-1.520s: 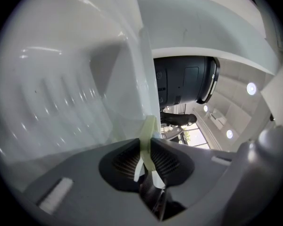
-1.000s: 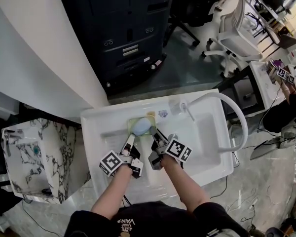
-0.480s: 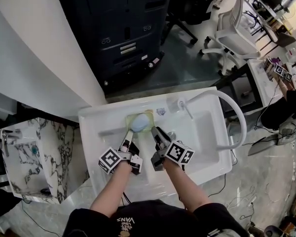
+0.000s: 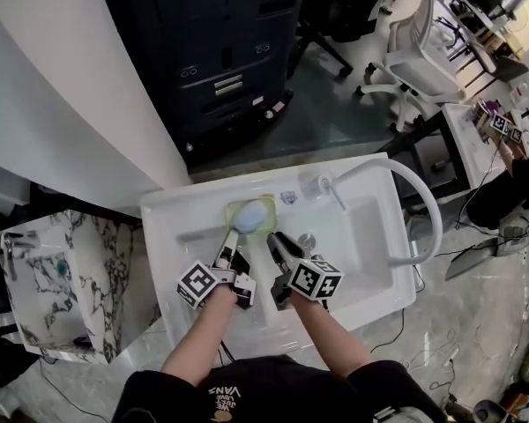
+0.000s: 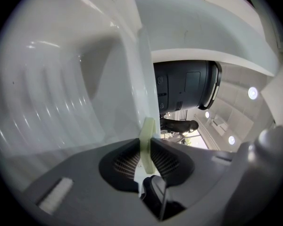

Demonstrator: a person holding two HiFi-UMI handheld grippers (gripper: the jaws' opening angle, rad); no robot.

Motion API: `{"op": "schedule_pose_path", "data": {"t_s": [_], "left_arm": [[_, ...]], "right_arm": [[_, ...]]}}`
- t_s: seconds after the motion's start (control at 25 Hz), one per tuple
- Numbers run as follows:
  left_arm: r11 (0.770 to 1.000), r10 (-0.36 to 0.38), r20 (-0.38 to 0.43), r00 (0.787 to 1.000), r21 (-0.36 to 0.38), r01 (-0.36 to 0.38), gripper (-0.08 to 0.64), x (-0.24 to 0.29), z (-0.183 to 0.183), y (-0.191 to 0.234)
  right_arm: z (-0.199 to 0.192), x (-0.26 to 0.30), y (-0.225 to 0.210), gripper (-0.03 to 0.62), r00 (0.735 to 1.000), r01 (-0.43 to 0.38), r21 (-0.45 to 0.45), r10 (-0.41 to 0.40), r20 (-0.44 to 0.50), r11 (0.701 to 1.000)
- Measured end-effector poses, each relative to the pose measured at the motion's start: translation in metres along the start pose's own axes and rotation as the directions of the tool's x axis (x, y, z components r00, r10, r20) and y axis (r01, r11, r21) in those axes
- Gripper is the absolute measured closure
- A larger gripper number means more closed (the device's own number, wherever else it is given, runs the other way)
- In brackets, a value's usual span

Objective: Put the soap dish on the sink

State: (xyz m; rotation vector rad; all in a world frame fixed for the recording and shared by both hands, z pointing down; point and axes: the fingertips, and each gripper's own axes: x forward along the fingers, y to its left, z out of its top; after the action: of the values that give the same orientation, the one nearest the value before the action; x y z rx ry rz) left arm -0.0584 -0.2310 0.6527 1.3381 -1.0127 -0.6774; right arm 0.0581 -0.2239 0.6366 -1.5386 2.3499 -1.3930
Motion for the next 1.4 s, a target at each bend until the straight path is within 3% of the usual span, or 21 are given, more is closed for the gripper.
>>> {"op": "schedule_pose_path", "data": {"t_s": [0.48, 0.68, 1.08, 1.4], "left_arm": [[1.000, -0.030, -0.002, 1.000, -0.006, 0.030, 0.443, 0.001, 0.003, -0.002], [0.993, -0.115, -0.030, 0.993, 0.021, 0.115, 0.432, 0.003, 0.003, -0.016], [0.989, -0.146, -0.070, 0.987, 0.010, 0.147, 0.393, 0.001, -0.002, -0.019], [0.983, -0.166, -0.089, 0.982, 0.062, 0.172, 0.385, 0.000, 0.000, -0.024]], "right_arm": [[-0.004, 0.010, 0.007, 0.583, 1.000, 0.003, -0.065, -0.004, -0.015, 0.998], [-0.002, 0.013, 0.007, 0.589, 1.000, 0.012, -0.046, -0.012, 0.000, 0.999], [0.000, 0.017, 0.008, 0.589, 1.000, 0.008, -0.021, -0.008, 0.002, 1.000], [-0.010, 0.025, 0.019, 0.589, 0.999, -0.027, 0.001, 0.027, -0.031, 1.000]]}}
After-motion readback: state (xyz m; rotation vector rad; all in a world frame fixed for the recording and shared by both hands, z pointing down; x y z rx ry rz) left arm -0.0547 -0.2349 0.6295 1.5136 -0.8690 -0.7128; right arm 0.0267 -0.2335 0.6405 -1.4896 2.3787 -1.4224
